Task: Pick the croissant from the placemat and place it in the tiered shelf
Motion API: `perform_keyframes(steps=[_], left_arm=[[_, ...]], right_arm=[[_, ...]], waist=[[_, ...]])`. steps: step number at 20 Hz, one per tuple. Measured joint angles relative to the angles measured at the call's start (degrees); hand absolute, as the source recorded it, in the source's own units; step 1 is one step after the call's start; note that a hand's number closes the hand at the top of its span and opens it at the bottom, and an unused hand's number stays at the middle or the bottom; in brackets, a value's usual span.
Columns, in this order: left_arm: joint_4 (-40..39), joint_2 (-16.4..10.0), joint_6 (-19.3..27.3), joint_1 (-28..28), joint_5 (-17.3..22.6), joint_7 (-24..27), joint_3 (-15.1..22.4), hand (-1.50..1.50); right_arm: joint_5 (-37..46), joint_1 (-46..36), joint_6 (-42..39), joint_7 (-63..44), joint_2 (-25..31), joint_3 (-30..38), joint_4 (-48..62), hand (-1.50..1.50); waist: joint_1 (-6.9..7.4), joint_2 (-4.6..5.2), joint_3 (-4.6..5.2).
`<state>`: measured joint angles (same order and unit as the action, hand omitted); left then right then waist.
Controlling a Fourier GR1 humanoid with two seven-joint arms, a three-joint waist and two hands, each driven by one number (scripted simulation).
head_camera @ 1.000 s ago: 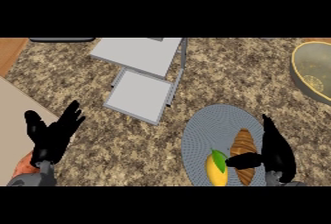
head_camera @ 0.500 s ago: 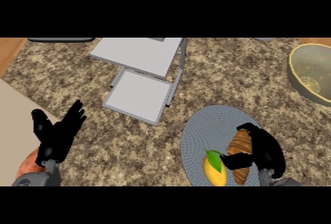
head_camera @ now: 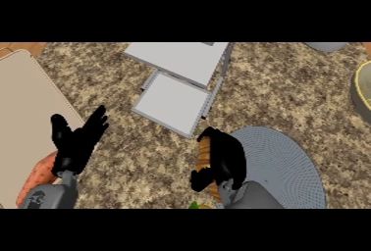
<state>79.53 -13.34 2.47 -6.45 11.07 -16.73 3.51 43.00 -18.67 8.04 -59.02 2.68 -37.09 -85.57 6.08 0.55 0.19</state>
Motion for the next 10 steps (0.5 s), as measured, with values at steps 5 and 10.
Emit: perform_keyframes(steps=[5,10], left_arm=[[-1.2,0.4,-0.3,-1.4,-0.2,-0.9,0.6,0.0],[-2.3,0.5,-0.3,-1.5,-0.6,-0.6,0.6,0.0]], right_arm=[[0.4,-11.7,3.6,-3.0,-1.5,-5.0,1.6,1.5],[4.0,-22.8,5.5,-5.8,-1.8,-6.4,2.1,1.5]], waist=[[1.21,-0.13,-0.09],[1.04,-0.87,-0.03]])
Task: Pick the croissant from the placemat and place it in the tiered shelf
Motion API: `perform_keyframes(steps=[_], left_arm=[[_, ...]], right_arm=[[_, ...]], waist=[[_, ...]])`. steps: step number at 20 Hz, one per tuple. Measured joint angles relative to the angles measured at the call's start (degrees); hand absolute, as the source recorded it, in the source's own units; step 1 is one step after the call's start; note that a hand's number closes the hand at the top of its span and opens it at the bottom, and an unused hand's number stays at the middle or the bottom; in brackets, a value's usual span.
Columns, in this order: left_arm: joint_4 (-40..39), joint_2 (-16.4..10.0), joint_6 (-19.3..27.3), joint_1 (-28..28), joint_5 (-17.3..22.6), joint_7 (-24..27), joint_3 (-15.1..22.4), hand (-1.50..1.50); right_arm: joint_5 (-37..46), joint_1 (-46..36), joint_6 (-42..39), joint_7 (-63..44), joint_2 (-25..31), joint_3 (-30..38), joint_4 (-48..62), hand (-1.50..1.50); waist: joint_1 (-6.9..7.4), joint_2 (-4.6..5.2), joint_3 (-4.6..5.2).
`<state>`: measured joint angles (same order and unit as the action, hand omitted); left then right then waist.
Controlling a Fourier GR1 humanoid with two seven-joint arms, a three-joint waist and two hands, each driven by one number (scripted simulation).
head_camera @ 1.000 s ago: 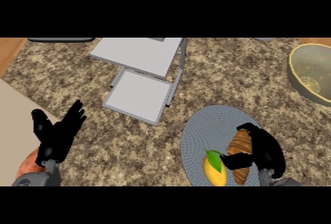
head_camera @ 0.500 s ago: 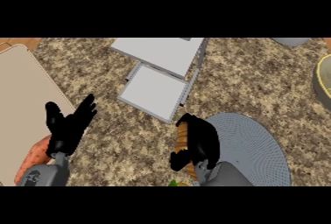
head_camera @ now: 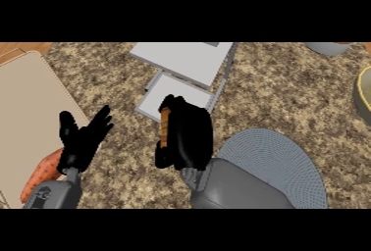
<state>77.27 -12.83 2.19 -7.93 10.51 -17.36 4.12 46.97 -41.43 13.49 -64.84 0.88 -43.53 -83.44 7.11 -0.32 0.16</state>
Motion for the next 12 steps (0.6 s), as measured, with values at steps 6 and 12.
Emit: perform_keyframes(steps=[6,12], left_arm=[[-0.5,-0.3,0.3,0.4,-0.2,-0.7,-0.3,0.0],[-0.7,-0.7,0.3,0.8,0.0,-0.8,-1.1,0.0]], right_arm=[[4.2,-11.9,-0.5,-4.1,0.0,2.4,0.9,1.5],[5.6,-22.9,-1.6,-6.0,0.1,7.6,4.4,1.5]], waist=[[-0.87,-0.96,0.1],[-1.78,-1.12,0.09]])
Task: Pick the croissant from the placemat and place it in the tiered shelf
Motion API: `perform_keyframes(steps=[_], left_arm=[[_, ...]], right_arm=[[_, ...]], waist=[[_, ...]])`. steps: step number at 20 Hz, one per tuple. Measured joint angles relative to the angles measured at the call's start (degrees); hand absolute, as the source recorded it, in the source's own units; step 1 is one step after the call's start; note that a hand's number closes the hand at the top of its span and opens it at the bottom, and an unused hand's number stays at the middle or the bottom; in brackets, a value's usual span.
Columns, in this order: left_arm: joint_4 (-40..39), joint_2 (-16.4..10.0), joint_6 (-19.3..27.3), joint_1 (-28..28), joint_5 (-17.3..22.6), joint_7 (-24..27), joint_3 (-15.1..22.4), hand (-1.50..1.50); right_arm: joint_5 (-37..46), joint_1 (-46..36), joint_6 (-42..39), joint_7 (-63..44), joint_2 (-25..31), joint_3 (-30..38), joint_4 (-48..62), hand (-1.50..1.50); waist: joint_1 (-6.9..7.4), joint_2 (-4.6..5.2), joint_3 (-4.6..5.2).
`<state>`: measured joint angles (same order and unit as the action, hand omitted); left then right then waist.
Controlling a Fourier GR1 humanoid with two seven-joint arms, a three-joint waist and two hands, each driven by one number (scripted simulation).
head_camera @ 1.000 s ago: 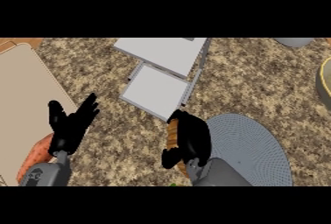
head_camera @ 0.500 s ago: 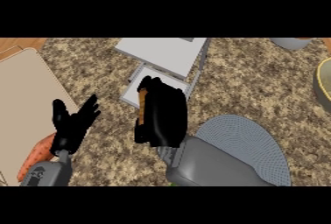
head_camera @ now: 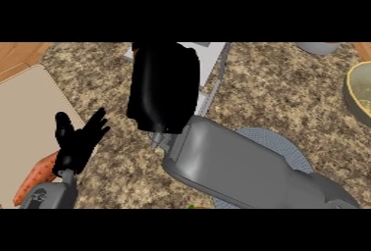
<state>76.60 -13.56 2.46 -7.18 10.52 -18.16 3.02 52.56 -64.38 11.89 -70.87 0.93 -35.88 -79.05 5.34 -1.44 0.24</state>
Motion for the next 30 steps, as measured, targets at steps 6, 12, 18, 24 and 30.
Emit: perform_keyframes(steps=[6,12,18,24,30], left_arm=[[0.6,0.0,0.4,0.5,0.2,0.0,-0.6,0.0],[1.1,-0.4,0.2,1.0,0.6,-0.3,-1.4,0.0],[2.0,-0.3,0.3,1.7,0.5,0.5,-1.6,0.0],[2.9,-0.1,0.7,2.6,-0.2,1.4,-1.7,0.0],[3.0,0.0,0.6,2.9,-0.1,1.4,-2.3,0.0]], right_arm=[[-0.2,-10.4,-1.5,-0.4,-0.1,7.2,5.8,1.5],[0.1,-20.4,-2.9,-0.4,-0.2,14.0,13.8,1.5],[-1.6,-28.6,-4.4,-0.4,-0.3,18.4,22.1,1.5],[-5.1,-33.5,-5.6,1.7,-0.4,21.2,30.5,1.5],[-6.1,-35.0,-4.7,4.3,-0.5,21.8,38.3,1.5]], waist=[[-0.74,0.06,-0.05],[-1.51,0.42,-0.09],[-1.87,0.91,-0.15],[-2.44,1.27,-0.3],[-2.87,1.54,-0.38]])
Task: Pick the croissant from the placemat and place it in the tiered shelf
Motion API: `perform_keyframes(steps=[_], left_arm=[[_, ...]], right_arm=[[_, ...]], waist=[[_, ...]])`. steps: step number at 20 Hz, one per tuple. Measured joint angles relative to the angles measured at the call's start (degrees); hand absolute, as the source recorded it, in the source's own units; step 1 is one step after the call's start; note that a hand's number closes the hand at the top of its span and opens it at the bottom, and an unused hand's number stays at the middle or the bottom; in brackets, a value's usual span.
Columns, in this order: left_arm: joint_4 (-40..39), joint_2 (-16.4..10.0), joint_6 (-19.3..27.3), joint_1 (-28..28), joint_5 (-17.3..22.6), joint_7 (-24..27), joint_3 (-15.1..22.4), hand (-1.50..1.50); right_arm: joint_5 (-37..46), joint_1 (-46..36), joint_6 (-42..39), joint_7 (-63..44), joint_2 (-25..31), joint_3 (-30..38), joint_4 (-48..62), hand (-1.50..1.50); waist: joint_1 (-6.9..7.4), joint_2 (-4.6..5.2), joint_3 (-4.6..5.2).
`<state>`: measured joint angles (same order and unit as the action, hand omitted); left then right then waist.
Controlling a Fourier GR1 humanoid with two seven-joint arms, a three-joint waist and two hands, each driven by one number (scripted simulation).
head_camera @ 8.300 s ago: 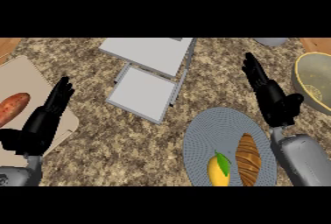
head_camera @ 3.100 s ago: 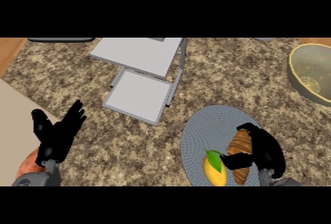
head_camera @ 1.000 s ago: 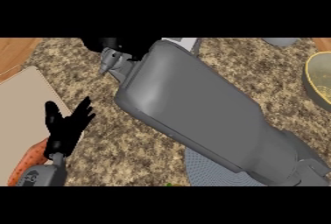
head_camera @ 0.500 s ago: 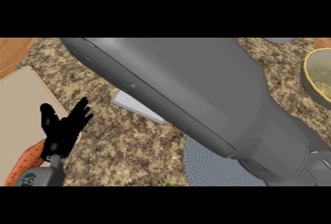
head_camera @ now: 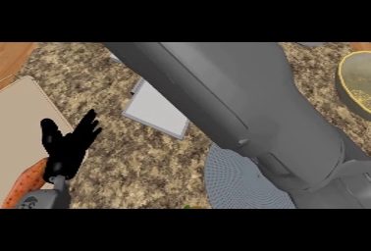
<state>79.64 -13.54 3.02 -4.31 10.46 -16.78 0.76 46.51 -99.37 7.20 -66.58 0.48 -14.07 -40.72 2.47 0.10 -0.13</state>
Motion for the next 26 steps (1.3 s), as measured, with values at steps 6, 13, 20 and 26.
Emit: perform_keyframes(steps=[6,13,20,26], left_arm=[[-0.7,-0.1,-0.4,-0.5,0.0,0.1,-0.7,0.0],[-1.1,0.2,-0.7,-0.6,-0.1,0.8,-1.2,0.0],[-1.1,0.3,-1.3,-0.2,-0.4,1.6,-1.5,0.0],[-0.5,0.9,-0.9,0.4,-0.8,1.9,-1.5,0.0]], right_arm=[[0.2,0.1,2.7,2.4,0.0,0.6,6.0,1.5],[0.6,0.3,6.5,4.9,-0.1,0.6,10.3,1.5],[-0.5,-0.3,8.7,7.2,-0.2,1.4,12.5,1.5],[-0.6,-0.7,9.8,7.4,-0.1,1.8,14.2,-1.5]], waist=[[-0.23,0.15,-0.04],[-0.25,0.16,-0.11],[-0.42,0.06,-0.11],[-0.73,0.0,-0.11]])
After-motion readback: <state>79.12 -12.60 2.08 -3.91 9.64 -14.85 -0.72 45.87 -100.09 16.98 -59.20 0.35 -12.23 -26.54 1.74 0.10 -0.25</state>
